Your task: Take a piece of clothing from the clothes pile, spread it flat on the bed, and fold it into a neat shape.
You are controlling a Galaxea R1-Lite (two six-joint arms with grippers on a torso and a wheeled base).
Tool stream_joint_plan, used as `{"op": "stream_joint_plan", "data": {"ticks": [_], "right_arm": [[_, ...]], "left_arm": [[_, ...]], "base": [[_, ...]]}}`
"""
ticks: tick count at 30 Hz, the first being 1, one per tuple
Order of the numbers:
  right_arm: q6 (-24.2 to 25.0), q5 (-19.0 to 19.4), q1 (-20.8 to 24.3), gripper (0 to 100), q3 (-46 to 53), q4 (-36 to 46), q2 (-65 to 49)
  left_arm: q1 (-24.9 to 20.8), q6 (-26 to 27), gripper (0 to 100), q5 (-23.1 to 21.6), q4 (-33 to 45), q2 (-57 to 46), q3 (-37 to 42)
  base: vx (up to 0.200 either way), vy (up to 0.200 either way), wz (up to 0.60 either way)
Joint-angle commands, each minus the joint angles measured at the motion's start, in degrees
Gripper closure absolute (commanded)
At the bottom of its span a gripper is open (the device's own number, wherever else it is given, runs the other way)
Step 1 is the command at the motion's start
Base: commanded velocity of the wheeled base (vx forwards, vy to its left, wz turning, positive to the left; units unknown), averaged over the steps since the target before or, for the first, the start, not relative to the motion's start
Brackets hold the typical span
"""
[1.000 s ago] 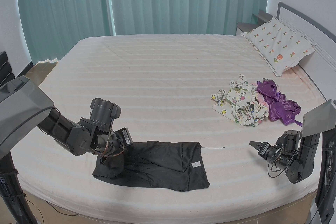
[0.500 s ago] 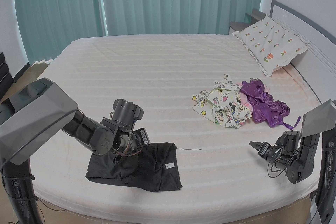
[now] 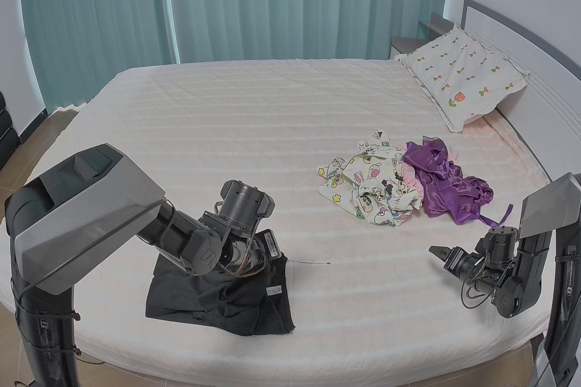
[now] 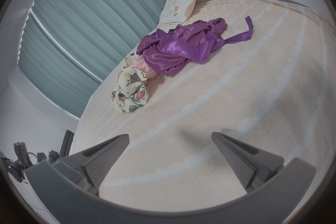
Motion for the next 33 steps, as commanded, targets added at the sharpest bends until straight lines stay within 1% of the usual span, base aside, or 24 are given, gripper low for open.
{"op": "stream_joint_plan", "data": {"ticks": [1,5,7,10,11,12,14,15,16,18,20,22,23,25,28,31,33], "right_arm": [[-0.02,0.01,-0.01,0,0.02,-0.03,0.21],[-0.02,0.01,0.17,0,0.20,-0.03,0.21],[-0.02,0.01,0.25,0,0.38,-0.03,0.21],[-0.02,0.01,0.25,0,0.38,-0.03,0.30],[-0.02,0.01,0.25,0,0.38,-0.03,0.30],[-0.02,0.01,0.17,0,0.38,-0.03,0.30],[-0.02,0.01,0.17,0,0.38,-0.03,0.30],[-0.02,0.01,0.17,0,0.38,-0.03,0.30],[-0.02,0.01,0.25,0,0.38,-0.03,0.30],[-0.02,0.01,0.25,0,0.46,-0.03,0.30],[-0.02,0.01,0.34,0,0.46,-0.03,0.30],[-0.02,0.01,0.25,0,0.46,-0.03,0.30],[-0.02,0.01,0.34,0,0.46,-0.03,0.39],[-0.02,0.10,0.52,0,0.46,-0.12,0.74],[-0.02,0.01,0.69,0,0.46,-0.39,1.18],[-0.02,0.01,0.78,0,0.46,-0.82,1.44],[-0.02,0.01,1.05,0,0.46,-0.91,1.88]], "left_arm": [[-0.34,-0.04,0,-0.10,0.06,0.87,-0.24],[-0.34,-0.48,0,-0.10,0.06,0.34,0.12],[-0.43,-1.98,0,-0.10,-0.03,-0.62,0.12],[-0.34,-5.23,0,-0.36,-0.03,-4.14,0.82],[-0.25,-5.58,0,-0.45,-0.03,-4.49,0.91],[0.01,-7.78,0,-0.97,-0.29,-6.69,1.70],[0.45,-9.80,0,-1.94,-0.12,-8.53,2.14],[0.45,-9.89,0,-2.03,-0.12,-8.62,2.22],[1.06,-12.61,0,-3.08,0.06,-10.47,3.28],[1.59,-14.55,0,-4.31,-0.21,-12.14,5.83],[2.21,-15.34,0,-5.55,-0.38,-13.54,8.11],[2.29,-15.42,0,-5.81,-0.38,-13.72,8.46],[2.91,-15.78,0,-8.62,-0.38,-14.95,12.42],[3.61,-15.95,0,-11.26,-0.65,-15.21,15.41],[5.19,-16.13,0,-12.49,-0.73,-15.30,18.22],[5.63,-16.13,0,-13.28,-0.82,-15.57,20.33],[6.51,-16.13,0,-15.56,-1.88,-16.01,22.62]], "base": [[0.000,0.000,0.00],[0.000,0.000,0.00],[0.000,0.000,0.00],[0.000,0.000,0.00],[0.000,0.000,0.00],[0.000,0.000,0.00],[0.000,0.000,0.00],[0.000,0.000,0.00],[0.000,0.000,0.00],[0.000,0.000,0.00],[0.000,0.000,0.00],[0.000,0.000,0.00],[0.000,0.000,0.00],[0.000,0.000,0.00],[-0.200,0.000,0.00],[0.000,0.000,0.00],[0.000,0.000,0.00]]}}
